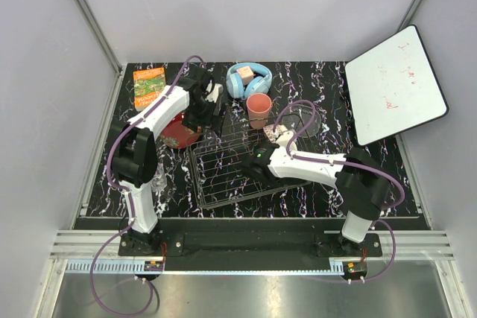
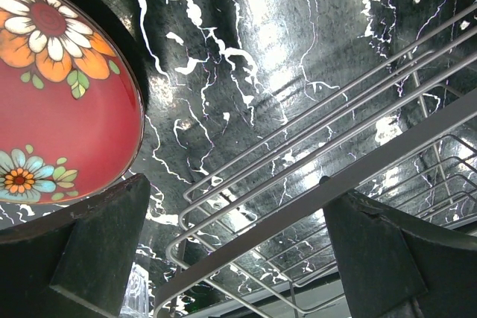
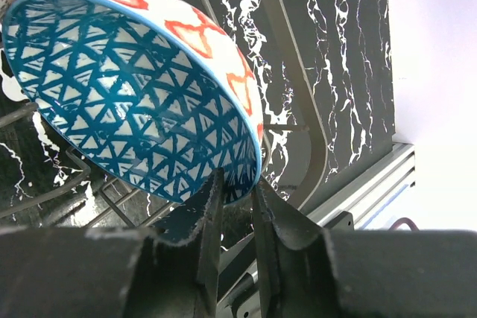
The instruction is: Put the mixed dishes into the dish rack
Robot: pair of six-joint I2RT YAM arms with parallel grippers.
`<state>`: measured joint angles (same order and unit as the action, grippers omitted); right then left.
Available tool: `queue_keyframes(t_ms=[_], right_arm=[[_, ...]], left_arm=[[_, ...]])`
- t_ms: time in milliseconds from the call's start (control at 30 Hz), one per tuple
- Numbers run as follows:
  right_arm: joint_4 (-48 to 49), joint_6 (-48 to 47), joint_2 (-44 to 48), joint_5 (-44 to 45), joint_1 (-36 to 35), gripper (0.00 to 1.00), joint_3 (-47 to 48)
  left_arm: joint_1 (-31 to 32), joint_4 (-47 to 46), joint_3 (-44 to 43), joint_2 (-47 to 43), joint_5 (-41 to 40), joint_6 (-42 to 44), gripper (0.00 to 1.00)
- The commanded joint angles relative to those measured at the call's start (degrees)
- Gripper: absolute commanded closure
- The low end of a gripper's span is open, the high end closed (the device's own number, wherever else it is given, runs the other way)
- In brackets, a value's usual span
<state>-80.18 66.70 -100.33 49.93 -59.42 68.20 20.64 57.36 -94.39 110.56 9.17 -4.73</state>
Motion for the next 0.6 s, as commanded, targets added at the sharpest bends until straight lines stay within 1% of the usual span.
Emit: queue_keyframes(t_ms=[0, 33, 100, 133, 167, 200, 267, 333, 433, 567], right_arm=[[-12.6, 3.5, -1.9, -4.7, -0.3, 0.75, 0.2], [-12.6, 3.4, -1.7, -4.6, -0.5, 0.75, 0.5], [-12.5, 3.3, -1.0, -4.9, -0.5, 0.7, 1.0], [-12.5, 3.0, 0.2, -5.2, -0.6, 0.63, 1.7], [-12.6, 2.6, 1.0, -5.5, -0.5, 0.58, 2.3], [-12.6, 2.2, 1.9, -6.0, -0.5, 0.5, 2.8], [-12.5, 1.0, 5.1, -6.7, -0.8, 0.44, 5.1], [-12.5, 0.0, 8.6, -8.0, -0.6, 0.43, 8.0], [-12.6, -1.7, 10.9, -8.8, -0.5, 0.42, 11.7], [-12.6, -2.6, 11.4, -7.3, -0.6, 0.41, 14.9]], left_arm=[[-0.5, -1.7, -2.4, -0.9, -0.2, 0.8, 0.01], [-0.5, -1.8, -2.3, -0.9, -0.3, 0.9, 0.01], [-0.6, -1.8, -2.3, -0.7, -0.4, 0.9, 0.01], [-0.6, -1.8, -2.2, -0.8, -0.4, 0.9, 0.01], [-0.6, -1.7, -2.3, -0.8, -0.5, 0.9, 0.01], [-0.6, -1.7, -2.3, -0.8, -0.4, 1.0, 0.01], [-0.6, -1.8, -2.3, -1.0, -0.5, 1.0, 0.01], [-0.6, -1.8, -2.3, -1.1, -0.6, 1.0, 0.01], [-0.6, -1.8, -2.5, -1.4, -1.1, 1.2, 0.01], [-0.5, -1.7, -2.5, -1.7, -1.3, 1.2, 0.01]])
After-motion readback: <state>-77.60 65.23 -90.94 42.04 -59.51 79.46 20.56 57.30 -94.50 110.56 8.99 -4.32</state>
